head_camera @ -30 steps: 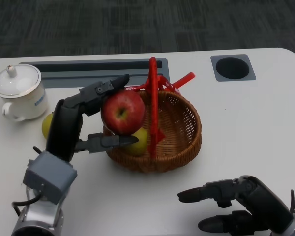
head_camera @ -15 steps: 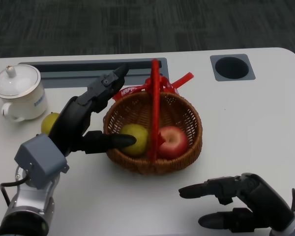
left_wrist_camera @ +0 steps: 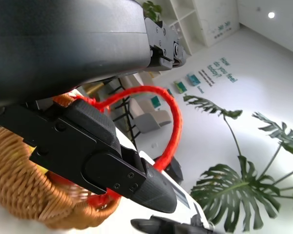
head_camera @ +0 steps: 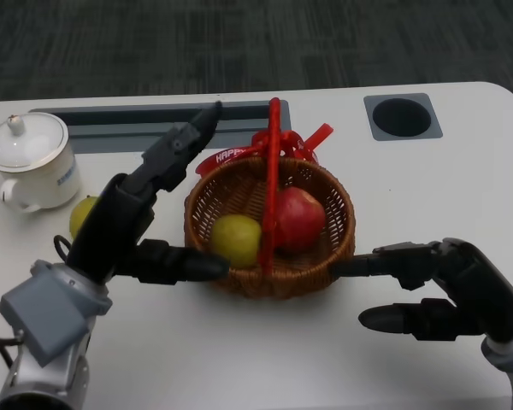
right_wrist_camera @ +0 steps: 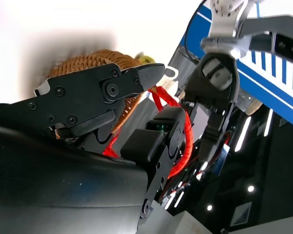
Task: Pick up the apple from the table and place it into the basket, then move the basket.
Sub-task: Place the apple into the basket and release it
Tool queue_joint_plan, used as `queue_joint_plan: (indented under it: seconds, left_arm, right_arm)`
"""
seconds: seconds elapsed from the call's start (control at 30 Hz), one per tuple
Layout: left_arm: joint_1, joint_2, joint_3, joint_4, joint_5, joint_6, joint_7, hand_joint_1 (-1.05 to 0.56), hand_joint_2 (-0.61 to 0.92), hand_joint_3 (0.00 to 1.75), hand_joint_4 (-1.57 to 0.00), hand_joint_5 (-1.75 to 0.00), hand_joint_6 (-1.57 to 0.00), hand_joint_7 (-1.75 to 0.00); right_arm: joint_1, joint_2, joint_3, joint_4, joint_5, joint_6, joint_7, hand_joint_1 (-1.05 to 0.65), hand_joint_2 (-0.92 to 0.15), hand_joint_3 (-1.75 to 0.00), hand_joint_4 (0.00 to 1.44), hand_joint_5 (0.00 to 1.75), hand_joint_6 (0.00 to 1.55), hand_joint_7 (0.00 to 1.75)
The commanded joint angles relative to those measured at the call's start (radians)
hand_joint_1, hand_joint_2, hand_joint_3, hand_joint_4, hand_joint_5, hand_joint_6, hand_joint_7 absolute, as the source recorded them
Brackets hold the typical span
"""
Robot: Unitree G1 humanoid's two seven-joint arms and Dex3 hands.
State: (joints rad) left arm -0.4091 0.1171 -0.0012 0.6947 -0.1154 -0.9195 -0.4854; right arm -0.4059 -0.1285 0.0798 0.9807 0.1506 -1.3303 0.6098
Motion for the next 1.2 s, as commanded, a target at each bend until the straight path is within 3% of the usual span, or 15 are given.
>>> queue_joint_plan:
  seconds: [0.03,0.37,0.57,0.77,0.97,1.2]
  left_arm:
    - [0.07,0.037,0.011,-0.071,0.018,-0.01,0.022,-0.88,0.85,0.0,-0.16,-0.04,-0.21,-0.03]
    - [0.231,0.092,0.052,-0.224,0.022,0.004,0.06,-0.81,0.82,0.0,-0.42,-0.06,-0.41,-0.04]
    - [0.28,0.113,0.058,-0.264,0.017,0.011,0.067,-0.76,0.8,0.0,-0.6,-0.06,-0.55,-0.04]
    - [0.301,0.121,0.053,-0.276,0.002,0.014,0.056,-0.73,0.78,0.0,-0.7,-0.05,-0.63,-0.04]
    - [0.309,0.125,0.054,-0.275,-0.013,0.015,0.052,-0.71,0.77,0.0,-0.74,-0.04,-0.67,-0.03]
    - [0.323,0.108,0.044,-0.286,-0.003,0.012,0.066,-0.7,0.76,0.0,-0.77,-0.03,-0.69,-0.02]
  right_arm:
    - [-0.04,-0.03,-0.017,0.011,-0.008,-0.016,-0.011,-0.48,-0.92,-0.01,0.96,0.0,0.85,0.0]
    - [-0.131,-0.056,-0.02,0.08,-0.104,-0.036,-0.045,-0.52,-0.92,-0.06,0.89,0.0,0.79,0.0]
    - [-0.18,-0.072,-0.004,0.118,-0.212,-0.011,-0.083,-0.58,-0.92,-0.02,0.72,0.0,0.64,0.0]
    - [-0.23,-0.086,0.029,0.143,-0.385,0.026,-0.21,-0.63,-0.9,0.0,0.62,0.0,0.53,0.0]
    - [-0.297,-0.106,0.092,0.165,-0.562,0.092,-0.385,-0.62,-0.86,0.0,0.63,0.01,0.54,0.01]
    - [-0.349,-0.12,0.172,0.208,-0.676,0.139,-0.531,-0.62,-0.83,0.0,0.68,0.02,0.58,0.02]
